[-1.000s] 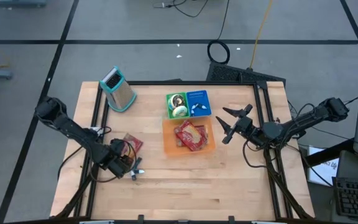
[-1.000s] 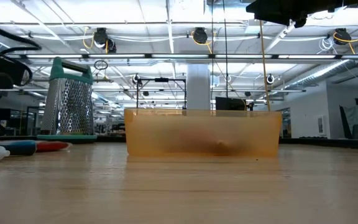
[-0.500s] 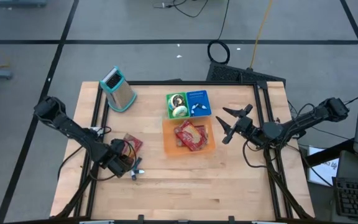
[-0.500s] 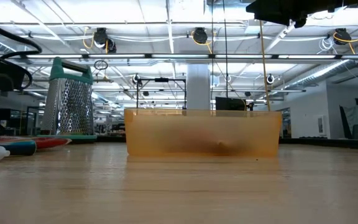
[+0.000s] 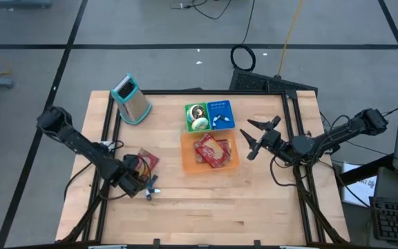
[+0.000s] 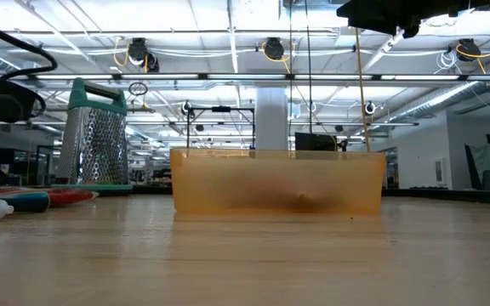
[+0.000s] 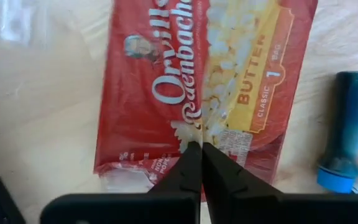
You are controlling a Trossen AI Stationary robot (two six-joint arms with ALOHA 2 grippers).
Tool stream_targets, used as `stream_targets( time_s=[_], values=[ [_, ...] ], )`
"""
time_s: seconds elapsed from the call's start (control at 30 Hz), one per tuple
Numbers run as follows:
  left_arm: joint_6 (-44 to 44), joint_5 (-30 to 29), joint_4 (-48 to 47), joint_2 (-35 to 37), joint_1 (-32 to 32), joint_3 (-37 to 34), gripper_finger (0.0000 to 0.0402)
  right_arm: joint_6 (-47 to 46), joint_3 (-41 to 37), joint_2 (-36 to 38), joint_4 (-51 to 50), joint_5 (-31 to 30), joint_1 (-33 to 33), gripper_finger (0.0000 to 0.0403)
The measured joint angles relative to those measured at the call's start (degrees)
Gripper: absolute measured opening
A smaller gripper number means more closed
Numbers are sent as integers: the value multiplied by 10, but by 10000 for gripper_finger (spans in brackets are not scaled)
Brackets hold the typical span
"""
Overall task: Pick & Place Food Item
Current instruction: Put the red popcorn bag into the orange bin
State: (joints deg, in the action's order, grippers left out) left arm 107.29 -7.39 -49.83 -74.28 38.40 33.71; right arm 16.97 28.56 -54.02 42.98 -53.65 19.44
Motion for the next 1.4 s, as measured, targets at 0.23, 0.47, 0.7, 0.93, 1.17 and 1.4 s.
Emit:
stream_targets(
  time_s=[0.23,0.47,0.7,0.93,1.17,1.4],
  values=[
    [-4,-77,-97,38,-1,61,2,0,0,0,0,0,0,208],
    [-26,-151,-183,42,-4,133,1,0,0,0,0,0,0,208],
    [-98,-252,-217,42,-24,207,1,0,0,0,0,0,0,208],
    [-240,-353,-205,42,-55,283,0,0,0,0,0,0,0,208],
    [-566,-390,-26,42,-113,313,0,0,0,0,0,0,0,208],
    [-868,-297,206,-3,-195,298,0,0,0,0,0,0,0,208]
  ],
)
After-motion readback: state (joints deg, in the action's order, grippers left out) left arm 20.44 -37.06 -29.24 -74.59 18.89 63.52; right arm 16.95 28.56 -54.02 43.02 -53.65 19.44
